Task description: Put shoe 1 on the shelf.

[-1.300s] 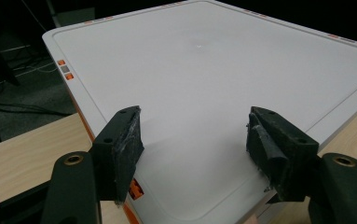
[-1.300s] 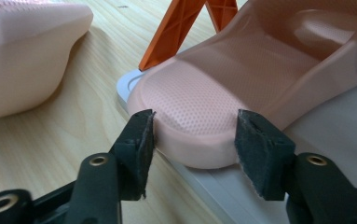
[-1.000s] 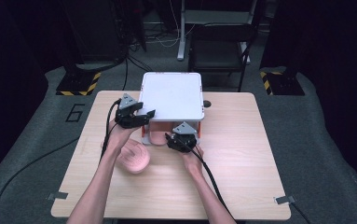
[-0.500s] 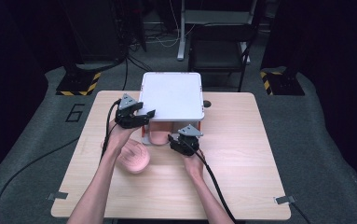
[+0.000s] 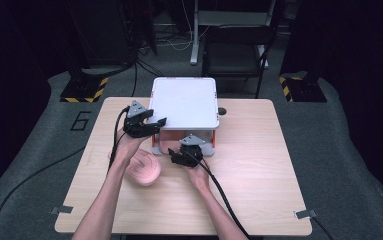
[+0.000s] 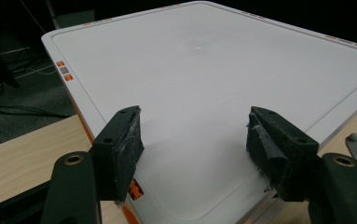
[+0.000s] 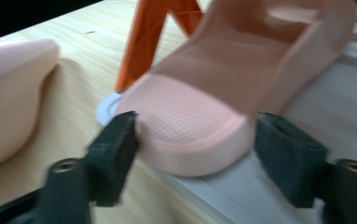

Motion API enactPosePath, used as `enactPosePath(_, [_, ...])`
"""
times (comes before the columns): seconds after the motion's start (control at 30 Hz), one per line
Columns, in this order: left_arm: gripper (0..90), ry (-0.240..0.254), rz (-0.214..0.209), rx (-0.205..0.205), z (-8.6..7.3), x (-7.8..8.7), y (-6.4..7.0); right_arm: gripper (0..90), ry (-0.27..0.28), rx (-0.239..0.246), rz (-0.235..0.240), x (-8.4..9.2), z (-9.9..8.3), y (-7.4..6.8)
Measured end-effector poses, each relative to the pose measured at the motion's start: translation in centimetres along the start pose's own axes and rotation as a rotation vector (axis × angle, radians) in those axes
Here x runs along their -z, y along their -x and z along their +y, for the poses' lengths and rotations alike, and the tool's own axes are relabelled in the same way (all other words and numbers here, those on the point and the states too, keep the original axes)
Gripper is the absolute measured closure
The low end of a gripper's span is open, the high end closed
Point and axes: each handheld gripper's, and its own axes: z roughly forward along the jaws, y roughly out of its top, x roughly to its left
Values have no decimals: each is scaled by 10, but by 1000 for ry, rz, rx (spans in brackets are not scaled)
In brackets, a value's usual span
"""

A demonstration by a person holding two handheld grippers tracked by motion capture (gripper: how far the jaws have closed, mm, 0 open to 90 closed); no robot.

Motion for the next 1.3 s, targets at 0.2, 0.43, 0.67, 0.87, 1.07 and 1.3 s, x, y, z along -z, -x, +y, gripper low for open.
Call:
enactPosePath(0.2, [353,7,8,4,0,-1,1,402,-4,20,43,-10,5,-5])
enactPosePath(0.43, [353,8,13,6,0,-1,1,405,-9,54,50,-14,6,-8])
enactPosePath(0.67, [353,-2,1,4,0,0,0,308,-23,53,14,1,6,-2])
enactPosePath(0.87, [353,10,14,8,0,-1,1,320,28,21,-69,27,3,17])
enactPosePath(1.07, [353,13,15,8,-1,-1,1,384,-16,18,-219,18,0,23])
enactPosePath(1.3, [353,15,15,6,-1,-1,1,534,-6,-47,-195,-3,3,20])
